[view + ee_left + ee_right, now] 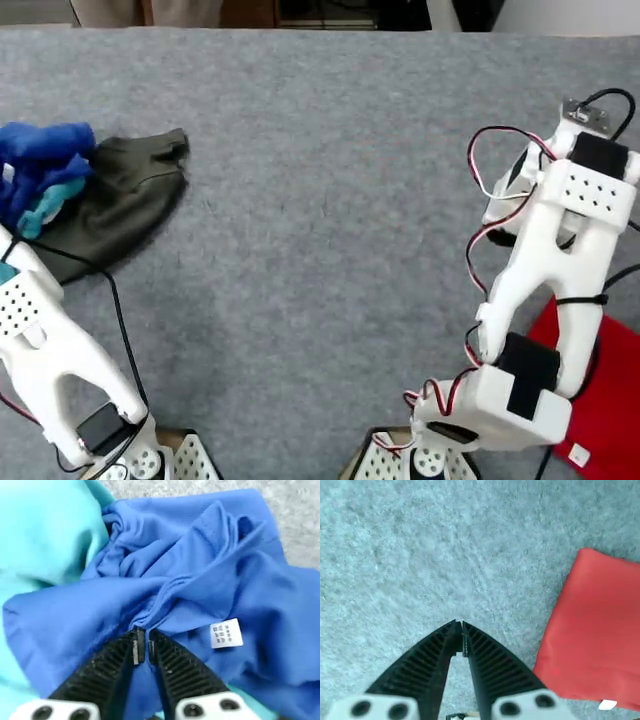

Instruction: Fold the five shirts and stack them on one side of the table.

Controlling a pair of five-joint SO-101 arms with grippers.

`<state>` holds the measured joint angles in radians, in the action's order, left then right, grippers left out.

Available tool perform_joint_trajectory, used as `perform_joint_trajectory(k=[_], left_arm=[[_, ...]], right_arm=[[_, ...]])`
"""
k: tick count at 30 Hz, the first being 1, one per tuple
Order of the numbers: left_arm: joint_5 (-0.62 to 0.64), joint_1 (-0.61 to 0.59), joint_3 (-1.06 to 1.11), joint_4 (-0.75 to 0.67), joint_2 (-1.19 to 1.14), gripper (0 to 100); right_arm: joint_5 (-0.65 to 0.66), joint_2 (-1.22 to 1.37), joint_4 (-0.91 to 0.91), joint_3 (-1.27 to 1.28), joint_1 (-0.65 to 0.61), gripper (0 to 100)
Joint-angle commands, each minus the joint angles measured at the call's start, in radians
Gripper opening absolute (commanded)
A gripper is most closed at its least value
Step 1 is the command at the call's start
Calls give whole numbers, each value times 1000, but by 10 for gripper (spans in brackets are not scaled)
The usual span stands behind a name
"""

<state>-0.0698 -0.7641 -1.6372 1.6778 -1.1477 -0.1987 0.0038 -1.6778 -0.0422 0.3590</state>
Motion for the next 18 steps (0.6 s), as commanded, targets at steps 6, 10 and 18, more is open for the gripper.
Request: perform_joint_trajectory(k=[6,10,18], left_arm=[[20,203,-32,83,328,19],[20,338,-29,83,403,19],[21,624,153,84,561,19]], right_arm=[[-9,1,66,-1,-76,5],[-9,1,123,1,-97,5],[-3,1,252,1,-88,5]])
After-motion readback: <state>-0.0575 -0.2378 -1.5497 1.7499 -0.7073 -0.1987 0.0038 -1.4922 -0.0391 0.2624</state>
